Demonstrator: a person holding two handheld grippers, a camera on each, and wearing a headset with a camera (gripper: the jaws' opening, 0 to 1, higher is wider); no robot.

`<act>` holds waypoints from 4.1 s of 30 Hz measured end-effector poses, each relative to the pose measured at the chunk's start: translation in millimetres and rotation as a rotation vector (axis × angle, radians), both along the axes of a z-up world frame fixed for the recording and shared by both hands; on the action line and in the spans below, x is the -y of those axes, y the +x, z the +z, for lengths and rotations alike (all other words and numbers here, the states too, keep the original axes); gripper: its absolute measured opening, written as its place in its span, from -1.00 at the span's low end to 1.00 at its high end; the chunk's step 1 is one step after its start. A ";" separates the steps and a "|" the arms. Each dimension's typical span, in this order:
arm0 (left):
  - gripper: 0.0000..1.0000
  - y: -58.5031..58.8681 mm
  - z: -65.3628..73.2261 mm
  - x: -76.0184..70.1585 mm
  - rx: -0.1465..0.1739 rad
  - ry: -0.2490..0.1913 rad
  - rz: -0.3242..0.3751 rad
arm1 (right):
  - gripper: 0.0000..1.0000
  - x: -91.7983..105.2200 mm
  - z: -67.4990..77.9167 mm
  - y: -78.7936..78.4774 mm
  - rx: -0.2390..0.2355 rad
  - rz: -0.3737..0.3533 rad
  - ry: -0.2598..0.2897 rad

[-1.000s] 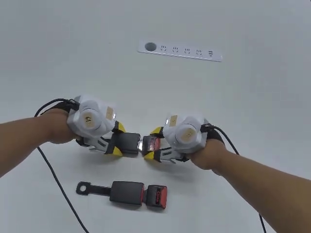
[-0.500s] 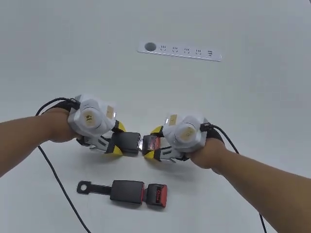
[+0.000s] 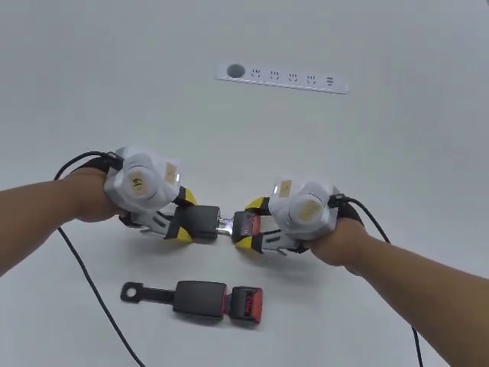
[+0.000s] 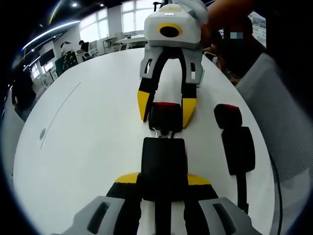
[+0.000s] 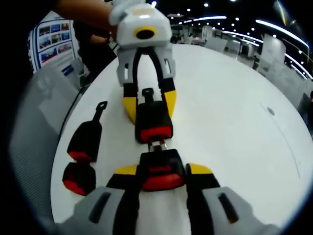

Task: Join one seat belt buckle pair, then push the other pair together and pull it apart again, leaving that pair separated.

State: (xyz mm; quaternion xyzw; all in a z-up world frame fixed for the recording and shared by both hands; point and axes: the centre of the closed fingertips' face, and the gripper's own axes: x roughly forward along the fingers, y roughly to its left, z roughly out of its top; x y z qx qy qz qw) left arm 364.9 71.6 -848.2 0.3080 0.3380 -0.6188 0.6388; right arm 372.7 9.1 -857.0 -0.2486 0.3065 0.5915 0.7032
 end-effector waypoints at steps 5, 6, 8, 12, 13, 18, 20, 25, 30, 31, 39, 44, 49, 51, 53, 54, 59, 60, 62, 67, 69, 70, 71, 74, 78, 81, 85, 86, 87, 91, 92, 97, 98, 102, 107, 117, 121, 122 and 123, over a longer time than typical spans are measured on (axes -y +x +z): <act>-0.33 -0.5 0.2 -0.2 -0.002 -0.003 0.003 | -0.27 1.6 0.8 -1.3 0.002 0.007 0.004; -0.33 -0.4 0.0 -0.3 -0.002 -0.002 0.003 | -0.27 2.7 0.6 -1.7 0.001 0.007 0.004; -0.33 -0.4 -0.1 -0.4 -0.003 -0.003 0.004 | -0.27 4.3 1.2 -2.1 0.003 0.011 0.006; -0.32 -0.6 -0.1 -0.4 -0.002 -0.001 0.003 | -0.26 12.2 3.0 -5.6 0.006 0.009 0.007; -0.32 -0.6 -0.1 -0.3 -0.003 -0.001 0.004 | -0.26 14.1 2.6 -5.8 0.005 0.008 0.009; -0.32 -0.9 -0.2 -0.2 -0.005 0.001 0.009 | -0.26 24.3 2.8 -7.3 0.008 0.004 0.016; -0.32 -0.9 -0.4 -0.3 -0.006 0.002 0.011 | -0.26 29.9 1.9 -8.1 0.006 0.002 0.005; -0.32 -0.9 -0.5 -0.4 -0.007 0.007 0.010 | -0.26 42.6 0.6 -6.2 0.007 -0.011 0.010; -0.32 -0.9 -0.8 -0.7 -0.008 0.007 0.010 | -0.25 60.1 -2.9 -5.9 0.001 -0.028 0.010; -0.32 -0.8 -1.0 -1.0 -0.009 0.009 0.010 | -0.25 63.3 -1.8 -4.7 0.002 -0.034 0.013; -0.31 -0.3 -1.4 -2.0 -0.013 0.014 0.009 | -0.25 86.3 -1.6 -3.2 -0.005 -0.040 0.013; -0.31 0.1 -1.1 -1.8 -0.013 0.013 0.008 | -0.24 98.6 2.8 -4.1 -0.001 -0.036 0.009; -0.31 0.4 -1.2 -2.0 -0.016 0.014 0.006 | -0.24 112.4 2.0 -4.3 0.000 -0.041 0.004; -0.31 0.4 -1.2 -1.8 -0.017 0.015 0.007 | -0.24 117.8 1.9 -5.1 -0.003 -0.043 0.001; -0.31 0.4 -1.3 -1.6 -0.017 0.015 0.007 | -0.24 123.5 3.6 -5.7 -0.001 -0.044 -0.001; -0.31 0.4 -1.5 -1.5 -0.017 0.016 0.006 | -0.24 126.8 4.5 -6.2 -0.004 -0.051 0.001; -0.31 0.4 -1.6 -1.0 -0.018 0.011 0.010 | -0.24 138.5 3.1 -6.7 -0.005 -0.063 0.000; -0.31 0.4 -1.6 -0.8 -0.018 0.012 0.009 | -0.24 140.2 3.9 -6.7 -0.002 -0.062 0.002; -0.31 0.3 -1.6 -0.4 -0.019 0.018 0.006 | -0.24 143.7 3.6 -8.0 -0.008 -0.064 -0.006; -0.31 -0.2 -1.7 0.8 -0.018 0.034 0.002 | -0.23 146.5 1.0 -8.0 -0.011 -0.059 -0.015; -0.31 -0.5 -1.8 1.7 -0.012 0.059 -0.007 | -0.23 145.5 0.5 -7.8 -0.008 -0.060 -0.018; -0.30 -0.4 -1.9 2.0 -0.010 0.067 -0.009 | -0.23 144.7 0.6 -7.3 -0.006 -0.062 -0.016; -0.30 0.7 -1.8 2.6 -0.012 0.074 0.003 | -0.23 143.8 1.3 -7.7 -0.007 -0.067 -0.016; -0.14 -1.7 2.4 2.8 -0.070 0.087 0.098 | -0.20 143.9 3.3 -4.0 0.020 -0.104 -0.034; 0.40 8.8 14.6 0.4 -0.038 0.026 0.183 | 0.14 138.8 21.0 5.1 0.024 -0.247 0.072; 0.42 14.7 24.8 -2.1 -0.011 -0.015 0.253 | 0.44 141.0 30.9 10.7 0.063 -0.338 0.099; 0.74 18.3 44.8 -2.9 0.040 -0.123 0.357 | 0.73 140.0 43.8 15.6 0.080 -0.479 0.176; 0.77 20.4 46.1 -7.6 0.043 -0.123 0.409 | 0.79 139.2 46.1 12.6 0.089 -0.493 0.173; 0.77 20.6 50.1 -12.1 0.043 -0.137 0.455 | 0.79 137.9 46.9 8.8 0.092 -0.490 0.164; 0.84 21.1 68.2 -21.6 0.067 -0.237 0.604 | 0.84 129.1 58.3 -1.1 0.119 -0.533 0.183; 0.88 19.5 74.0 -24.6 0.085 -0.267 0.638 | 0.88 126.4 62.0 -3.6 0.126 -0.547 0.192; 0.92 -5.8 83.1 -35.0 0.091 -0.288 0.674 | 0.97 122.0 74.3 -10.9 0.163 -0.595 0.225; 0.94 -11.8 86.1 -36.1 0.101 -0.294 0.672 | 0.98 121.6 75.2 -12.6 0.173 -0.597 0.220; 0.97 -29.3 96.6 -35.1 0.099 -0.329 0.661 | 1.00 123.1 81.8 -20.6 0.199 -0.603 0.221; 0.99 -50.0 97.7 -41.3 0.100 -0.314 0.654 | 1.00 127.3 87.9 -28.7 0.219 -0.630 0.222; 1.00 -74.2 112.1 -56.8 0.122 -0.385 0.707 | 1.00 122.3 86.0 -70.5 0.225 -0.581 0.185; 1.00 -85.1 114.3 -63.4 0.136 -0.396 0.709 | 1.00 124.9 90.1 -82.8 0.227 -0.584 0.186; 1.00 -87.5 114.4 -64.2 0.139 -0.396 0.708 | 1.00 125.0 91.0 -85.1 0.229 -0.583 0.187; 1.00 -90.8 114.3 -65.9 0.141 -0.401 0.710 | 1.00 124.9 92.1 -88.7 0.230 -0.581 0.187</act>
